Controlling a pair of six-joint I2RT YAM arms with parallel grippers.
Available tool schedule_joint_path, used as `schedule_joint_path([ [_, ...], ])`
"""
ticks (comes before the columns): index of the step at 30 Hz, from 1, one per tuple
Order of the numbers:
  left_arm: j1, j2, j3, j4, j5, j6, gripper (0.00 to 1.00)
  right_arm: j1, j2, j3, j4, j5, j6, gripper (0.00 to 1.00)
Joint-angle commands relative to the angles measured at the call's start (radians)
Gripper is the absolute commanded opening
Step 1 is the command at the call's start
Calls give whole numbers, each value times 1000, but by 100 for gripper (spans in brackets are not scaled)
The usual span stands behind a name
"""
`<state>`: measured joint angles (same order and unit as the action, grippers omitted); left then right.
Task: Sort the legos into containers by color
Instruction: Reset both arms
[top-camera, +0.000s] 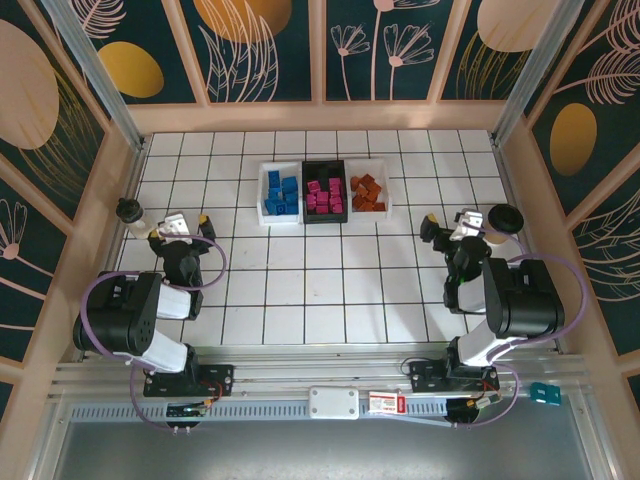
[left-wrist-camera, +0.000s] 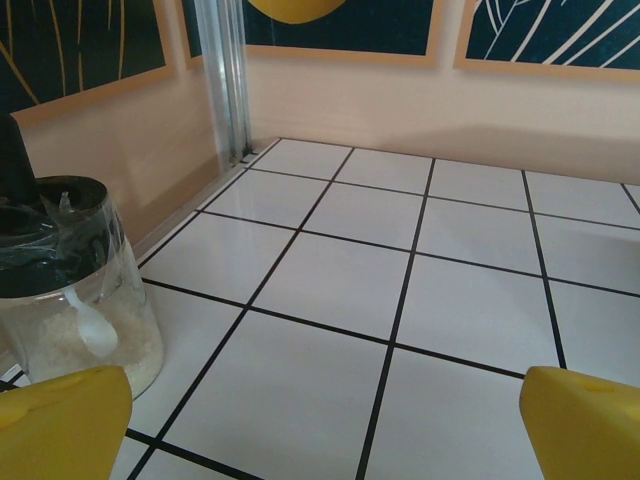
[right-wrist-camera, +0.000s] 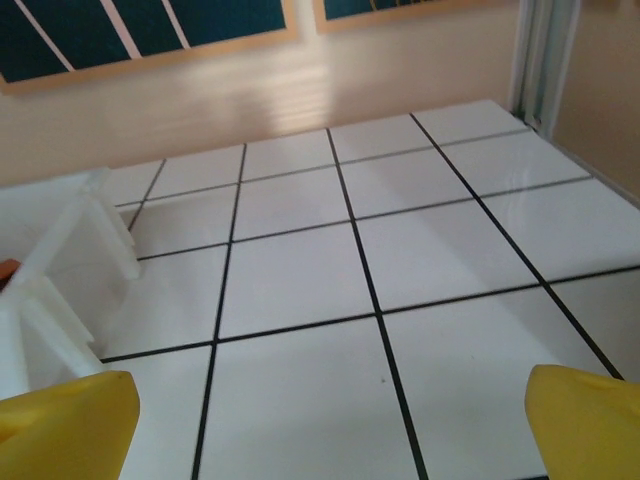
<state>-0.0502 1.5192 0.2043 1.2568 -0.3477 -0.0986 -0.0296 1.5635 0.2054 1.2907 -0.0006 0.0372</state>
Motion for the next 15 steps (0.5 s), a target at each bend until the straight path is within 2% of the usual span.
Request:
schedule_joint_path([
  [1,9,-2,12,50,-10,-21,99,20,8,-10,93,77,-22,99],
  [5,9,-1,12,50,-9,-21,99,30,9,-14,103,124,-20,99],
  [15,9,-1,12,50,-9,-21,99,31,9,-11,100,118,-20,99],
])
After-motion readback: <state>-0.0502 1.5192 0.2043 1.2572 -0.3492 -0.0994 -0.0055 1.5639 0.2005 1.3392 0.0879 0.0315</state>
